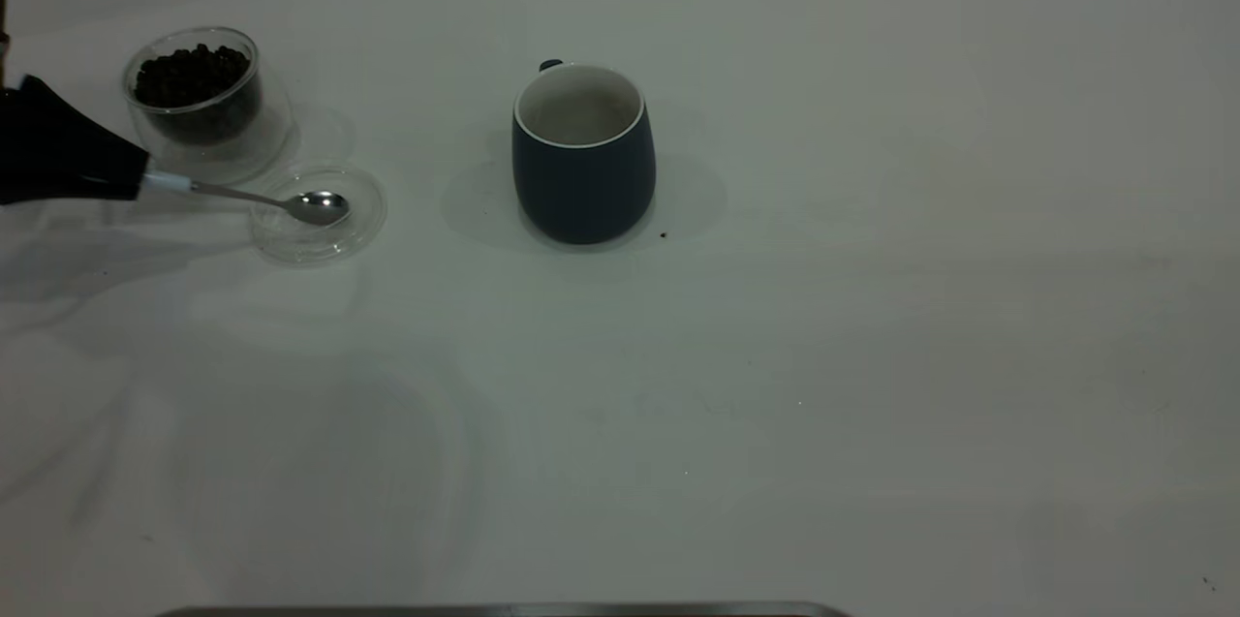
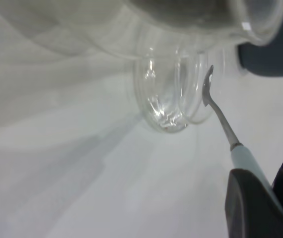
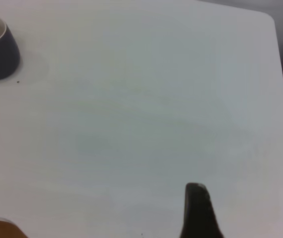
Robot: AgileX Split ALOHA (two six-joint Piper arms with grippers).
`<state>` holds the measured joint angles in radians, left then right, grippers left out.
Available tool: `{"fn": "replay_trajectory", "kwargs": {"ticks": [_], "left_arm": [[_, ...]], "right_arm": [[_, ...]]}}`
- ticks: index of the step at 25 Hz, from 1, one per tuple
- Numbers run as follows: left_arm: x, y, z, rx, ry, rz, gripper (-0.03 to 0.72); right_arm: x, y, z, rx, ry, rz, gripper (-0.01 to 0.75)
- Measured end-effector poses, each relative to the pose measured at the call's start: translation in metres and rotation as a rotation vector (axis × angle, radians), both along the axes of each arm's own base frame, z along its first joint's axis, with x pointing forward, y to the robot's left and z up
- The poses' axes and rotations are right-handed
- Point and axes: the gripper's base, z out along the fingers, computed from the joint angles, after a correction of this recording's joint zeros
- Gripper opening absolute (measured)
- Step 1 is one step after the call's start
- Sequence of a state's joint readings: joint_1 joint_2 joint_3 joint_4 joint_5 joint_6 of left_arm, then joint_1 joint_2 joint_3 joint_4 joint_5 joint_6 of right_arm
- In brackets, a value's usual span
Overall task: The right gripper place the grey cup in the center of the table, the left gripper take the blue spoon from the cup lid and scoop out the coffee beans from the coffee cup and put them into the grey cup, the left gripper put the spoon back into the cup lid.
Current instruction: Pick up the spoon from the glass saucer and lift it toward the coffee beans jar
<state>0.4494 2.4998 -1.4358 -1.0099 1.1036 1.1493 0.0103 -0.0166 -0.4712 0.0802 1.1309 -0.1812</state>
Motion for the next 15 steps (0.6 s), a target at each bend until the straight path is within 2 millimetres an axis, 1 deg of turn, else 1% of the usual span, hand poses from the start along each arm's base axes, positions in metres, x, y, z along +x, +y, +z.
{"fn": "replay_trajectory", "kwargs": {"ticks": [3,9,15], "left_arm": [[0.002,0.002,0.015,0.019,-0.018,-0.010,0.131],[0.006,0.005,0.056,0.063,-0.076,-0.026,0.130],[0.003,0.004,0.104,0.108,-0.158,-0.052,0.130]], "right_arm": [[0.000,0.000,0.000,0.000,0.000,0.000,0.461],[0.000,0.000,0.000,0.000,0.000,0.000,0.461],[0.000,0.000,0.000,0.000,0.000,0.000,0.461]]}}
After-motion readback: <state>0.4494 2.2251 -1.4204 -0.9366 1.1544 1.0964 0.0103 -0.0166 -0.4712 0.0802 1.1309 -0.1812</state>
